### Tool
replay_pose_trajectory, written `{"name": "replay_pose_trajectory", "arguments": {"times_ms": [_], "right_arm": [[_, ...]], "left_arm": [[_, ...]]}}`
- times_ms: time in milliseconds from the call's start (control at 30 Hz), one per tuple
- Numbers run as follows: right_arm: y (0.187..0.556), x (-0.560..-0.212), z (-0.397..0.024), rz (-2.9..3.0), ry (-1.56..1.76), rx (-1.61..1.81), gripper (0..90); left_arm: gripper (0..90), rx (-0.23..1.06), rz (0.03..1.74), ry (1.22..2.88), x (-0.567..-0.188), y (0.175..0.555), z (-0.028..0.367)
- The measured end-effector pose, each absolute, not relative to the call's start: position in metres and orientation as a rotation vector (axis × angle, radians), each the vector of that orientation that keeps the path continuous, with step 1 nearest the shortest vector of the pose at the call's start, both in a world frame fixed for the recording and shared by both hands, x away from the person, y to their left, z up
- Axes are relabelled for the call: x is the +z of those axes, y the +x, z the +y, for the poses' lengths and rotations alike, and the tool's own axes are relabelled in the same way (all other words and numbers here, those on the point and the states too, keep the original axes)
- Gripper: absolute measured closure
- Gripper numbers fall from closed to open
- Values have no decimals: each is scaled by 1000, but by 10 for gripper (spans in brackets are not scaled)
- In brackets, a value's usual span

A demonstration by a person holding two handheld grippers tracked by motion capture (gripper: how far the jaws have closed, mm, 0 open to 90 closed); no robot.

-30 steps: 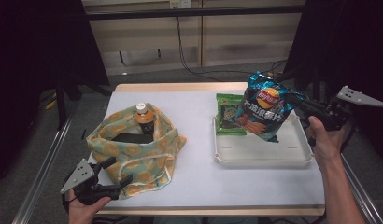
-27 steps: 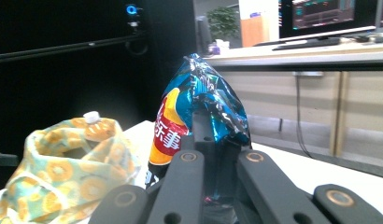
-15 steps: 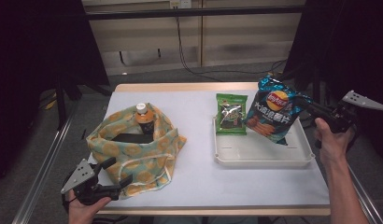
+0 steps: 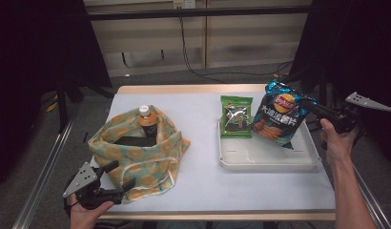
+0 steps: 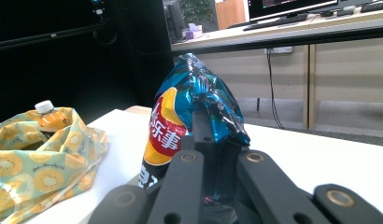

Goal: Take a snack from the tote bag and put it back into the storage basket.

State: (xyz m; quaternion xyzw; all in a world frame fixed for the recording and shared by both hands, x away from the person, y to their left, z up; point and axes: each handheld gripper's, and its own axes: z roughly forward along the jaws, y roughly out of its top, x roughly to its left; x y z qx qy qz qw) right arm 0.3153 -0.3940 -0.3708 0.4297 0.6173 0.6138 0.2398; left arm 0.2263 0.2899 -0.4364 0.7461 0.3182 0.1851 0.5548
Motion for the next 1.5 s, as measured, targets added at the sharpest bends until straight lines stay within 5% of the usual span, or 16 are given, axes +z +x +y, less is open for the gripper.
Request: {"name": "replay_pose_trajectory", "arguments": {"times_ms": [567,867,1500], "right_arm": [[306,-368,-406,1673,1192,1665,900],[332,-388,-407,1688,1245,1603,897],[372,-397,-413,1602,1357,1458,632]], "left_arm": [[111,441,761,1773,-437,227,289],[111,439,765,1780,-437,226,288],[111,441,767,1776,-438,227,289]]}}
